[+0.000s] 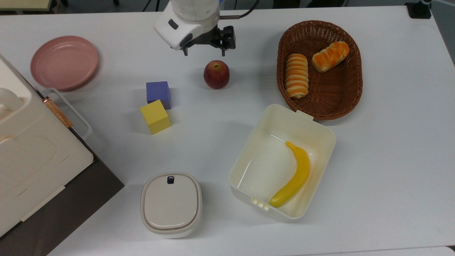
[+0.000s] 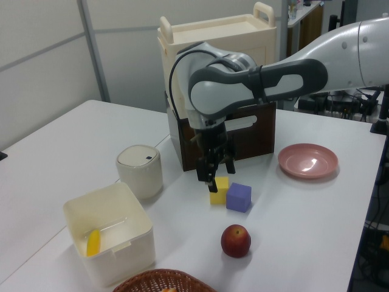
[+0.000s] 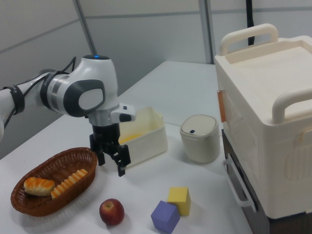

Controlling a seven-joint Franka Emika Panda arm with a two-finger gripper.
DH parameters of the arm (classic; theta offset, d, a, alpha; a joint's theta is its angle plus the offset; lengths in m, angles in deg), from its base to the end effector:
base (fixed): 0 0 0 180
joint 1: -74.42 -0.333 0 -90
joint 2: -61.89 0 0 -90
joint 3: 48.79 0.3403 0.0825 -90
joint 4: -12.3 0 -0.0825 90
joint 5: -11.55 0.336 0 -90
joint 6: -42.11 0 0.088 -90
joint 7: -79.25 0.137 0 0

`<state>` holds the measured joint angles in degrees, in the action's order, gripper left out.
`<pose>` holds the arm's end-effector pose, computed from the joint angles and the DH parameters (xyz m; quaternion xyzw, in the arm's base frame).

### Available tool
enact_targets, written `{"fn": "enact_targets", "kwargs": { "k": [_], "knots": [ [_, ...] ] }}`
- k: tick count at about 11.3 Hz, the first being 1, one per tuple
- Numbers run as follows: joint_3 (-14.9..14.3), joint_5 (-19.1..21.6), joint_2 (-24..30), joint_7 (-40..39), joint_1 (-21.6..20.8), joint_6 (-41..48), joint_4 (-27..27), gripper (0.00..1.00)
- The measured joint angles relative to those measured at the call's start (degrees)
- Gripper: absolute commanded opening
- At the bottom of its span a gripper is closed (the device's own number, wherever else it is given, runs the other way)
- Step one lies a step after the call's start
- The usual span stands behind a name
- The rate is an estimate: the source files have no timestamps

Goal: Put the bread on the table
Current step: 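Move the open gripper over the wicker basket toward the orange-topped roll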

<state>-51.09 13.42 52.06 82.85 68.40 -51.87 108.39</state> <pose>0.5414 0.0409 0.4893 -0.9945 0.0018 0.1045 0.0060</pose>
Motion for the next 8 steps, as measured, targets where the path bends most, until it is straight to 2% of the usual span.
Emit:
{"fn": "enact_targets", "kwargs": {
  "k": [2, 4, 6, 8],
  "knots": [
    [0.5, 0.0, -0.7, 1.4, -3.5, -0.2, 0.4, 1.0],
    [0.9, 0.0, -1.9, 8.7, -7.9, -2.7, 0.4, 1.0],
    [2.1, 0.2, -2.7, 20.5, -12.1, -3.7, 0.4, 1.0],
    [5.4, 0.2, -4.0, 34.7, -15.1, -3.9, 0.3, 1.0]
  ]
}}
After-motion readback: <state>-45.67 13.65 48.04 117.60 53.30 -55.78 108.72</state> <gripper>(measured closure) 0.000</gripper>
